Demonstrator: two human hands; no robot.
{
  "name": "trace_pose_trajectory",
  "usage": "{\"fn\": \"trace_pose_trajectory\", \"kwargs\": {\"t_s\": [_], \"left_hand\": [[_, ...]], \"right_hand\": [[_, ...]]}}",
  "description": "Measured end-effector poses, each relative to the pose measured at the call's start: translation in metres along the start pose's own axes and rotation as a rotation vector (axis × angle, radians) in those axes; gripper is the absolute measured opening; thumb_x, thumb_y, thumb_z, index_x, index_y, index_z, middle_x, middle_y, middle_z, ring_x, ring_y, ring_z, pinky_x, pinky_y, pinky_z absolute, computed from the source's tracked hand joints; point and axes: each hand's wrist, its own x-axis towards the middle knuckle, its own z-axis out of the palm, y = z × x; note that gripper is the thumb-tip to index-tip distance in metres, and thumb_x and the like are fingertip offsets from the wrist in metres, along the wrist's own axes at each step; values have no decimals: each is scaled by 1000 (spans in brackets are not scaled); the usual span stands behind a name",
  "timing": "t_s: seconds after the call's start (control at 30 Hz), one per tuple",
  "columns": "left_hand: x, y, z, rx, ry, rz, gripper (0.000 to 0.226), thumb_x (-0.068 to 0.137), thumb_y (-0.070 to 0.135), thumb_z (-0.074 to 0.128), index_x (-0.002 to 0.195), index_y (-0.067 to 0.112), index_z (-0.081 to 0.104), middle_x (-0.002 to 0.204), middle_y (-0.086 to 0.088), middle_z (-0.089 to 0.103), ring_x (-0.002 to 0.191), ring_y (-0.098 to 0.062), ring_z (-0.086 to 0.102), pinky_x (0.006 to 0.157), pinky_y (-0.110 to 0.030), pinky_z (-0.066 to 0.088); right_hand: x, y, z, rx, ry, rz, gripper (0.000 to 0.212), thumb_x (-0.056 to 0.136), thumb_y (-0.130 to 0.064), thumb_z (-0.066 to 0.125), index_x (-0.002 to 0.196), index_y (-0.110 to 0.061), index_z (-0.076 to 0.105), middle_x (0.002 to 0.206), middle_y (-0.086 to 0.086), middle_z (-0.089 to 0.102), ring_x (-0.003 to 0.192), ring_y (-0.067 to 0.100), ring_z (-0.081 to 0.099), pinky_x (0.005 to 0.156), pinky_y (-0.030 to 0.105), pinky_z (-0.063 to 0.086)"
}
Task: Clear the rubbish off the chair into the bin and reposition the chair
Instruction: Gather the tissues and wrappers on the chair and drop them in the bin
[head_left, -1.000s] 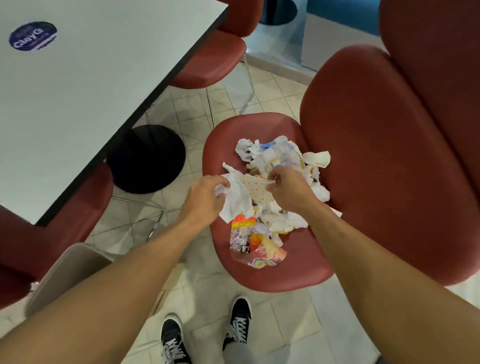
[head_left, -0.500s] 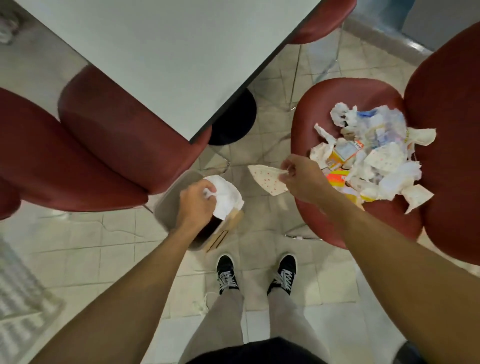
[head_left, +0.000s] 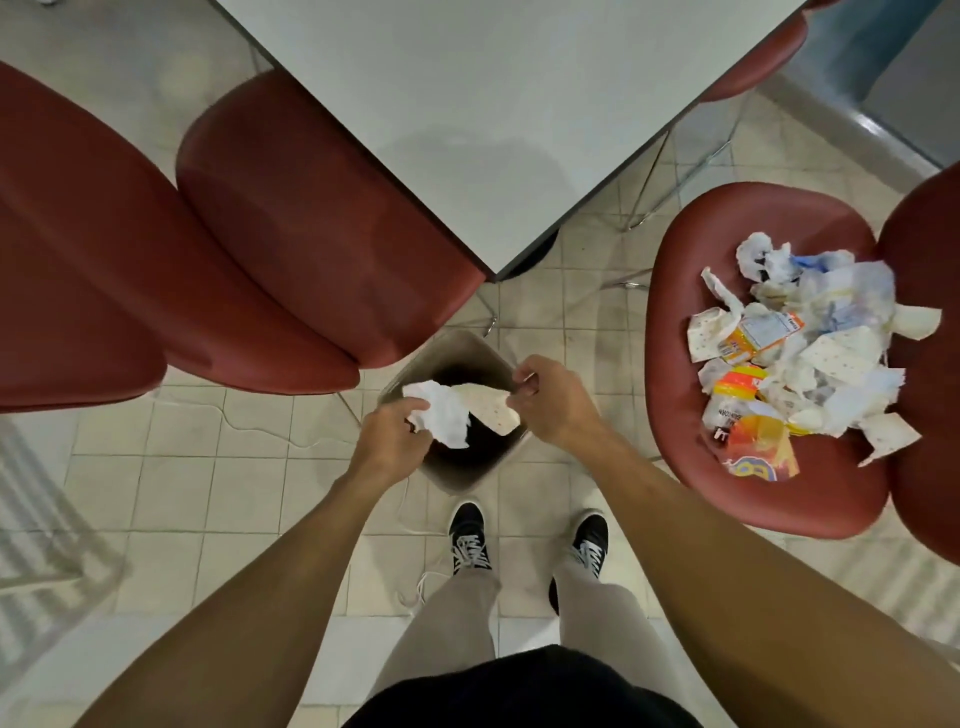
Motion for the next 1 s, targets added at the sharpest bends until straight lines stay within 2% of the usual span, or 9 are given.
{"fn": "trace_pose_trajectory", "kwargs": {"t_s": [0.1,0.2,0.3,0.5,0.6,0.67,0.83,0.93,1.0], "left_hand": [[0,0,0,33,-40,18,31,84,15,59,112,24,66,103,-1,67,88,-15,57,75,-21,40],[0,4,3,57,-63,40,30,87,18,59,116,23,64,107,1,63,101,-16,58,82,-21,38],[3,16,12,58,-91,82,30,86,19,61,115,26,63,116,3,64,103,-14,59,88,-23,42],[5,74,48,117,-84,185,27,84,16,64,110,23,67,110,6,65,97,-15,62,92,-25,45],[0,113,79,112,-123,204,24,84,13,64,107,20,69,103,-1,67,95,-15,61,86,-22,44],[-2,136,102,83,-174,213,27,84,12,66,110,20,67,102,-7,67,94,-18,61,88,-27,48],[1,193,178,130,-260,222,36,83,21,70,117,29,64,122,0,62,110,-17,58,94,-30,47],[4,221,227,172,-308,230,41,78,23,73,119,27,64,120,-2,64,112,-20,58,96,-31,47],[9,236,263,178,-327,245,52,71,31,77,120,31,60,125,1,61,120,-21,54,102,-35,43]], "right_hand": [[-3,1,5,0,-6,-4,19,84,-16,66,103,-18,61,84,-4,60,84,19,59,77,27,48],[-8,11,-2,12,2,5,17,85,-19,67,102,-17,62,87,-5,61,87,19,61,81,31,51],[-12,31,-17,5,24,39,17,86,-21,65,103,-19,62,91,-4,61,88,17,61,79,30,51],[-20,100,-68,38,100,130,23,83,-16,65,106,-17,64,90,-3,56,85,15,55,78,21,42],[-26,145,-102,44,163,169,22,81,-12,64,102,-15,64,83,0,59,81,18,56,76,22,42],[-28,171,-123,71,205,204,21,79,-9,64,99,-13,63,81,3,60,79,20,57,73,24,42],[-25,245,-186,111,269,294,28,81,-14,64,108,-16,62,101,9,63,89,25,60,75,27,45],[-14,285,-223,102,308,317,37,83,-14,63,120,-15,57,117,15,57,100,29,60,83,31,46],[0,309,-249,79,342,326,42,85,-14,61,126,-14,54,122,16,54,106,30,58,89,36,48]]}}
